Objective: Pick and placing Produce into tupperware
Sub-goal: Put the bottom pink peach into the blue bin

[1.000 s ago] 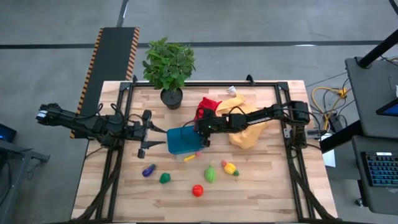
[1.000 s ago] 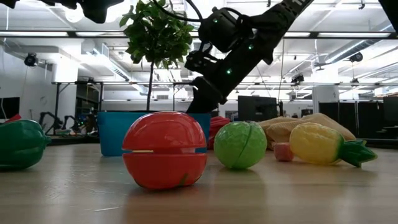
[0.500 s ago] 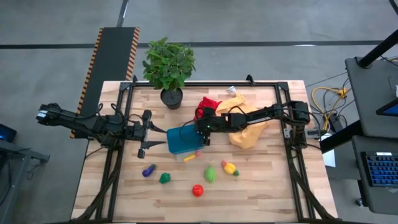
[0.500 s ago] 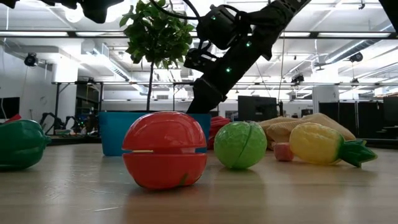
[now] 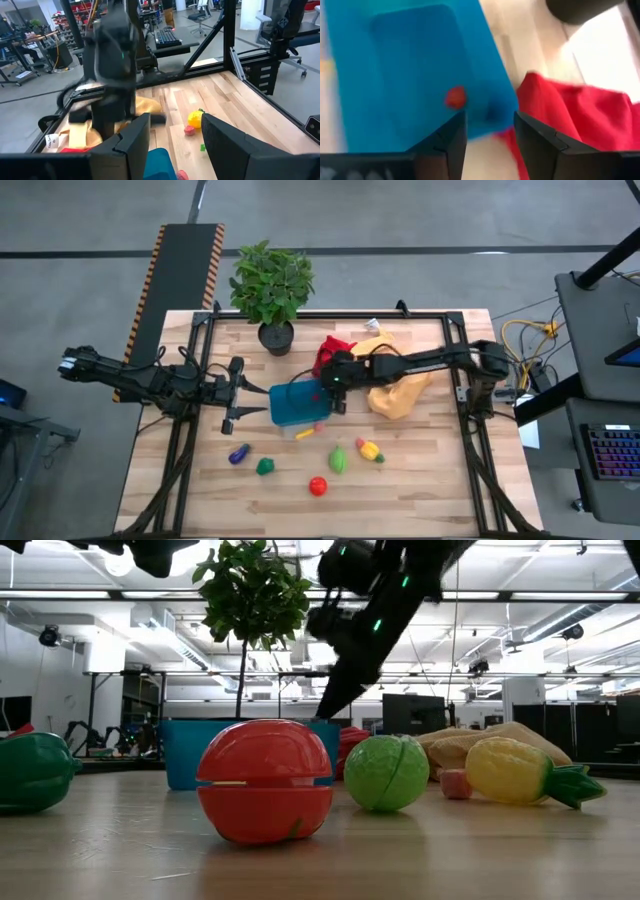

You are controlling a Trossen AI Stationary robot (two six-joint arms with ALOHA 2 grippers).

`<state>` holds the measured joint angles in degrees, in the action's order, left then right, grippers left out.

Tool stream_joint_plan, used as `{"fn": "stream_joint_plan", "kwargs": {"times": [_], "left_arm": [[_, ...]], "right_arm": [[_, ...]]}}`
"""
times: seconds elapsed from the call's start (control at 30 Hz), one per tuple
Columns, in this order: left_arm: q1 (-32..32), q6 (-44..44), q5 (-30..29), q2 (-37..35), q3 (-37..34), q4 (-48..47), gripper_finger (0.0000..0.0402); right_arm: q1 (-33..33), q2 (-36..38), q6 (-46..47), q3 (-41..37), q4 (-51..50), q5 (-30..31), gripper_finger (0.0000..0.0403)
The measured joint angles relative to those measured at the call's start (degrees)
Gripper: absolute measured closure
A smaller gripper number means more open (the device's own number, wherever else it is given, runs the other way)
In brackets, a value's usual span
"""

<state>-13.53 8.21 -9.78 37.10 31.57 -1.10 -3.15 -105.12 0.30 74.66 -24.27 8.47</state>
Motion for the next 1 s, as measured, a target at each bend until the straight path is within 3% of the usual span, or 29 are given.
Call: {"fn": "stream_joint_plan", "kwargs": {"times": [0.17,0.37,0.57,0.77,1.0], "left_arm": [[-0.01,0.00,-0.02,0.00,0.00,-0.03,0.0237],[0.00,1.38,-0.17,0.01,-0.02,-0.42,0.0237],[-0.01,1.40,-0.17,0.02,-0.04,-0.35,0.0237],[0.00,1.45,-0.17,0.04,-0.04,-0.26,0.0237],[0.01,1.55,-0.18,0.04,-0.07,-0.20,0.0237]], "right_arm": [[2.85,8.32,3.97,-0.01,-7.79,-0.94,0.0263],[7.25,17.40,6.71,-0.16,-9.97,-0.96,0.0271],[12.03,20.44,5.61,-0.45,-9.86,-1.15,0.0262],[14.39,18.54,7.74,-0.56,-12.43,-2.49,0.0200],[14.66,15.29,17.51,-0.64,-21.15,-2.63,0.0122]]}}
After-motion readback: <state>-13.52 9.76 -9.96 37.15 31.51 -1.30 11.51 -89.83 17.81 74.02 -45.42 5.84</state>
